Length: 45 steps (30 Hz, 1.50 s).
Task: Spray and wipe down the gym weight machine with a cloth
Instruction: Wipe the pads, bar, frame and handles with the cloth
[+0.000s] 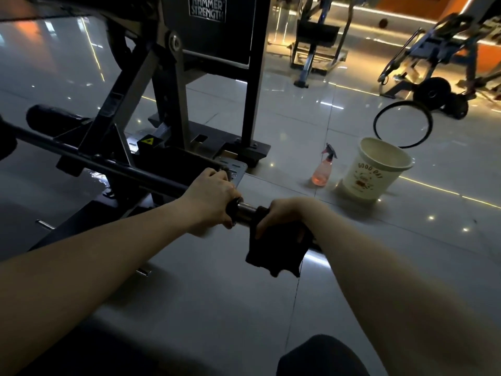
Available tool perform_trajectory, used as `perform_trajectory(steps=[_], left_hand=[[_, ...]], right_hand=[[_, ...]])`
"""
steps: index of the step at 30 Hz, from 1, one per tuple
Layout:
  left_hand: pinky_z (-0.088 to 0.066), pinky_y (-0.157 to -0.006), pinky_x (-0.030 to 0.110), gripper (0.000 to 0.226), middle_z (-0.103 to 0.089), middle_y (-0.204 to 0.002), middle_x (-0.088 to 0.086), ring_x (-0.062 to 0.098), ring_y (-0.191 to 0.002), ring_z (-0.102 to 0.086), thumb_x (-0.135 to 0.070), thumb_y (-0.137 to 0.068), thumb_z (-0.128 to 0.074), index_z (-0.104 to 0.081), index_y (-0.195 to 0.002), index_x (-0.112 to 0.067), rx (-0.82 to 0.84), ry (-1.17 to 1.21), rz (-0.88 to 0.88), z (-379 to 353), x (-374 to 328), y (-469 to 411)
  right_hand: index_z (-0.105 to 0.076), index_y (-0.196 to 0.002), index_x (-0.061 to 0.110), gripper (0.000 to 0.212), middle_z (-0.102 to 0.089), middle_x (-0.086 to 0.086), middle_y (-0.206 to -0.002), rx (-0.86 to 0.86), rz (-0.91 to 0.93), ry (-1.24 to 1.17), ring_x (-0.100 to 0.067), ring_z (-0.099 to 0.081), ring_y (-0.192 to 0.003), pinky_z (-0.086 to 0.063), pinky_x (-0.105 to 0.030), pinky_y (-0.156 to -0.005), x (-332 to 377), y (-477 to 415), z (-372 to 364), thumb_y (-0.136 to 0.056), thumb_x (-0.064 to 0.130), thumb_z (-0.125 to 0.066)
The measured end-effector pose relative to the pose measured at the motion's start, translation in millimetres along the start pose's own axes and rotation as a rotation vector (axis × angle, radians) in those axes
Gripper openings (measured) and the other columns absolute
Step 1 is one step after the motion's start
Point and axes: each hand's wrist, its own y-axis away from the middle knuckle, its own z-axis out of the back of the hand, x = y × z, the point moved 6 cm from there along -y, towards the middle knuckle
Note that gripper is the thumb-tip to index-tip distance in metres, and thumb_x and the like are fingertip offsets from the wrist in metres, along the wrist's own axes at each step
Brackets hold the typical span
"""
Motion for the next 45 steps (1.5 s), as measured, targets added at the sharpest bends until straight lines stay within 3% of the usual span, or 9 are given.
perform_trajectory(steps=[4,11,20,24,30,32,37,40,45], left_hand=[[-0.036,-0.103,0.038,0.047,-0.066,-0.103,-0.014,0.014,-0.109,-0.051,-0.068,-0.072,-0.073,-0.066,-0.109,-0.04,-0.019,0.017,0.017,-1.8,-1.0,1.3],[-0.037,-0.101,0.038,0.048,-0.068,-0.109,-0.012,0.015,-0.109,-0.052,-0.066,-0.074,-0.073,-0.065,-0.113,-0.04,-0.035,0.001,0.035,2.2,-4.5,5.5],[-0.038,-0.101,0.039,0.051,-0.067,-0.112,-0.011,0.016,-0.112,-0.051,-0.066,-0.076,-0.073,-0.064,-0.12,-0.043,-0.008,0.001,0.057,6.4,-5.5,7.8],[-0.039,-0.099,0.039,0.053,-0.067,-0.111,-0.01,0.016,-0.111,-0.051,-0.066,-0.076,-0.073,-0.063,-0.122,-0.042,-0.004,0.0,0.052,5.3,-5.0,8.1],[-0.042,-0.096,0.037,0.056,-0.068,-0.113,-0.009,0.017,-0.11,-0.052,-0.068,-0.075,-0.072,-0.064,-0.123,-0.04,-0.01,-0.071,0.032,7.0,-9.6,6.0],[-0.042,-0.094,0.036,0.055,-0.067,-0.112,-0.009,0.017,-0.11,-0.052,-0.067,-0.076,-0.072,-0.064,-0.122,-0.039,-0.02,-0.084,0.029,6.9,-11.0,5.9],[-0.041,-0.088,0.035,0.052,-0.067,-0.107,-0.009,0.017,-0.108,-0.051,-0.067,-0.074,-0.073,-0.065,-0.119,-0.041,-0.013,-0.05,0.022,10.5,-11.5,9.2],[-0.041,-0.085,0.034,0.053,-0.067,-0.106,-0.008,0.017,-0.105,-0.052,-0.067,-0.077,-0.072,-0.065,-0.121,-0.04,-0.03,-0.022,0.017,11.3,-9.2,13.7],[-0.043,-0.085,0.036,0.057,-0.069,-0.107,-0.006,0.019,-0.106,-0.054,-0.068,-0.076,-0.071,-0.064,-0.123,-0.037,-0.046,-0.001,0.017,10.4,-7.3,17.3]], right_hand=[[-0.066,-0.112,0.014,0.053,-0.069,-0.002,-0.088,-0.148,0.04,0.076,-0.021,-0.068,-0.081,-0.056,-0.032,-0.074,0.1,-0.7,-3.2,-0.07,0.04,-0.086],[-0.059,-0.094,0.009,0.024,-0.06,-0.011,-0.079,-1.336,0.317,0.706,-0.03,-0.056,-0.065,-0.045,-0.038,-0.061,-13.2,34.5,-53.2,-0.075,0.005,-0.072],[-0.067,-0.112,0.013,0.053,-0.073,-0.003,-0.102,-0.07,0.031,0.054,-0.022,-0.072,-0.091,-0.06,-0.038,-0.087,-45.9,27.8,5.7,-0.073,0.044,-0.085],[-0.067,-0.112,0.015,0.049,-0.072,-0.002,-0.095,-0.185,0.069,0.051,-0.02,-0.07,-0.086,-0.059,-0.035,-0.08,-47.2,25.5,1.4,-0.074,0.041,-0.083],[-0.057,-0.093,0.013,0.034,-0.059,-0.008,-0.077,-1.183,0.234,0.674,-0.03,-0.055,-0.062,-0.045,-0.037,-0.058,-61.4,53.5,-40.4,-0.07,0.017,-0.08],[-0.058,-0.097,0.008,0.033,-0.058,-0.01,-0.077,-1.303,0.253,0.737,-0.031,-0.055,-0.061,-0.044,-0.038,-0.06,-72.3,60.5,-47.2,-0.07,0.008,-0.076],[-0.06,-0.104,0.022,0.044,-0.065,0.001,-0.083,-0.657,0.098,0.409,-0.022,-0.063,-0.074,-0.053,-0.033,-0.066,-87.3,62.9,-8.4,-0.071,0.046,-0.077],[-0.066,-0.112,0.016,0.057,-0.073,-0.005,-0.096,-0.237,0.0,0.042,-0.024,-0.072,-0.087,-0.062,-0.043,-0.083,-104.8,57.7,6.2,-0.064,0.039,-0.088],[-0.065,-0.12,0.014,0.084,-0.075,-0.009,-0.11,0.023,-0.094,-0.161,-0.03,-0.074,-0.1,-0.059,-0.047,-0.093,-123.1,53.3,7.8,-0.052,0.052,-0.095]])
